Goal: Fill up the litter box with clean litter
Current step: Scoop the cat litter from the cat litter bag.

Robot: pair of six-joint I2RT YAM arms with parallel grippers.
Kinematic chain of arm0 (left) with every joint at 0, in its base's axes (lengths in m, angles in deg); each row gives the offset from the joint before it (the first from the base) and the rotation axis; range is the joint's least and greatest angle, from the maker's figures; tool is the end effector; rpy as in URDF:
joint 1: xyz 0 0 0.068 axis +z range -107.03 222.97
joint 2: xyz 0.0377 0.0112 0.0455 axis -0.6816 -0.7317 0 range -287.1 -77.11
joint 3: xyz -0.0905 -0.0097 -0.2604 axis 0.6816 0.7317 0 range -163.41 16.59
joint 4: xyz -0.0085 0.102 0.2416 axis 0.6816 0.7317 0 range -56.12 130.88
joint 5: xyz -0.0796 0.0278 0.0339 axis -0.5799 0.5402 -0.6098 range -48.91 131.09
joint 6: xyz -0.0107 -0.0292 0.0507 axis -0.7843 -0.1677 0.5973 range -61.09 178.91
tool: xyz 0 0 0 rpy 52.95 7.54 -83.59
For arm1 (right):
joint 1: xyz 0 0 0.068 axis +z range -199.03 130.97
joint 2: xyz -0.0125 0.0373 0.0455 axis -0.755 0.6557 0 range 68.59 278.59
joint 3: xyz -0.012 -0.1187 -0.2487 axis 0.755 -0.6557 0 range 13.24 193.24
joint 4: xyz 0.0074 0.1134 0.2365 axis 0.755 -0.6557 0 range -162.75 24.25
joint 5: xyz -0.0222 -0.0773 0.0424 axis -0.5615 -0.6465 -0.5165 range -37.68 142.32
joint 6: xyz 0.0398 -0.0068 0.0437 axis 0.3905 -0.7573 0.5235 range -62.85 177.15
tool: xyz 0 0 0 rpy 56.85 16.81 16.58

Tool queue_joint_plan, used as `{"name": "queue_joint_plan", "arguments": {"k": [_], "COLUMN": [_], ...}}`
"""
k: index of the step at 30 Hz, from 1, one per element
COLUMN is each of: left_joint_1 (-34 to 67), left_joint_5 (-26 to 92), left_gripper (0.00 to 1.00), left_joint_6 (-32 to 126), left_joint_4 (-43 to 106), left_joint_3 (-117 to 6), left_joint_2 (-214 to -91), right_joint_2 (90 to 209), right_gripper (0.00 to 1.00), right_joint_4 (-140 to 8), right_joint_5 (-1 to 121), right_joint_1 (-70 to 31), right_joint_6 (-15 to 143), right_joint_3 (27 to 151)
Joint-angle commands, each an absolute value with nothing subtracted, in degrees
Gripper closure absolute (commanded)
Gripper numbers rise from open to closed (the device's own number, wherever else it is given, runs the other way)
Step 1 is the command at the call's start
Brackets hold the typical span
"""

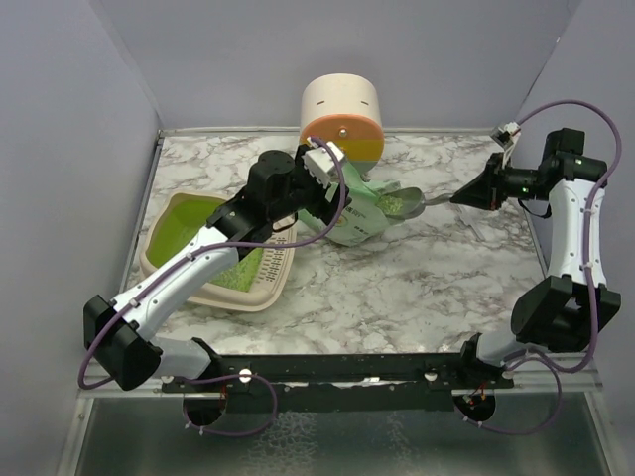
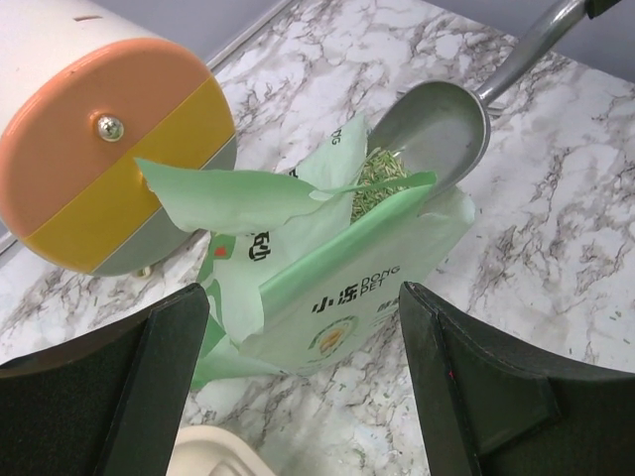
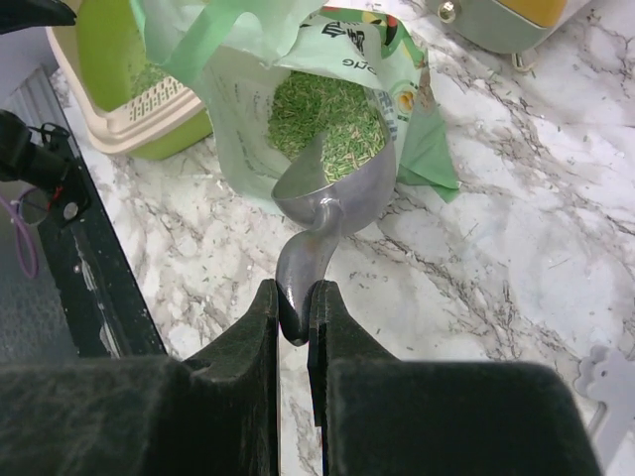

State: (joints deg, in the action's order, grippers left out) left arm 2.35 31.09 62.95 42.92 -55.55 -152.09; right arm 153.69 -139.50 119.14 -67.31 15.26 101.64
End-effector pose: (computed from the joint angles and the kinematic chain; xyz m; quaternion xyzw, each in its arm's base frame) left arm 0.2332 -0.2100 0.3952 0.3447 0.6947 -0.2613 0.5748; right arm 0.2687 -0.0467 0.3678 -0.2598 0.7861 0.3985 0.3947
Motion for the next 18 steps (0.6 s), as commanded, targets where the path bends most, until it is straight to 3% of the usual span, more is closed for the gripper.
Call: {"name": "queue_joint_plan", "arguments": {"k": [1, 8, 18], "left_joint_1": [2.01, 0.17, -6.99], "left_joint_5": [29.23, 27.31, 26.29], "left_gripper": [0.19, 0.19, 0.19], "left_joint_6": [64.18, 64.61, 65.21], "left_joint_4": [44.72, 44.43, 43.55], "left_joint_3": [-57.29, -60.54, -69.49], "left_joint_2": [-152.63, -154.15, -165.87], "right_joint_2": [156.44, 153.00, 150.10], "right_gripper": [0.99, 0.99, 0.99], "right_joint_4": [-145.37, -143.85, -146.43], "right_joint_5": [120.21, 122.35, 121.11], "right_joint_1": [-66.89, -66.91, -66.88], "right_joint_6": [7.19, 8.42, 5.15], "right_joint_3": [104.70, 104.28, 104.13]}}
